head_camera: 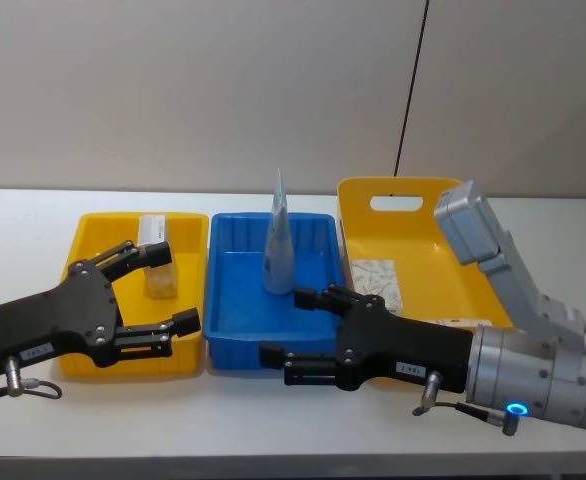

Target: Bimanual collaborative sorting of washing and personal care products

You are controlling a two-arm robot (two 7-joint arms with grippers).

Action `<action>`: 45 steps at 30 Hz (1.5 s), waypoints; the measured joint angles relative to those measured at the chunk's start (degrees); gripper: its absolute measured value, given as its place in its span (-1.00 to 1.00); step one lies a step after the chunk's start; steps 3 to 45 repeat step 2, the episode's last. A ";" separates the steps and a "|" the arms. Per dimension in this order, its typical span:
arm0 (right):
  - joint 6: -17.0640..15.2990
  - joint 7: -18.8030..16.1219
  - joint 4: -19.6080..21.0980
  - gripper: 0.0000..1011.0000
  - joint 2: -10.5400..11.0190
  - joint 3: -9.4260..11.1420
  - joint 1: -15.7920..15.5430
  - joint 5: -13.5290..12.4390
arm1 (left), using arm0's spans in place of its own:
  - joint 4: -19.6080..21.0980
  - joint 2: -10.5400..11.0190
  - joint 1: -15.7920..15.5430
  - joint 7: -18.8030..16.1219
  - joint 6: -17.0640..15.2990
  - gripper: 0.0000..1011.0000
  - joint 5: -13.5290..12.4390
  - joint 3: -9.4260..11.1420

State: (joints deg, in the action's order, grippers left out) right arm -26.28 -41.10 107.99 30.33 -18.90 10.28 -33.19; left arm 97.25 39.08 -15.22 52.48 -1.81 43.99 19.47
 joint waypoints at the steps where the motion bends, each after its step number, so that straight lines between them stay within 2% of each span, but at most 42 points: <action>1: 0.00 -0.01 0.01 0.98 0.01 -0.01 -0.01 0.00 | 0.00 0.00 0.00 0.00 0.00 0.98 0.00 0.00; 45: 0.00 -0.01 0.02 0.98 0.01 -0.01 -0.01 0.00 | 0.00 0.00 0.00 0.00 0.00 0.98 0.00 0.00</action>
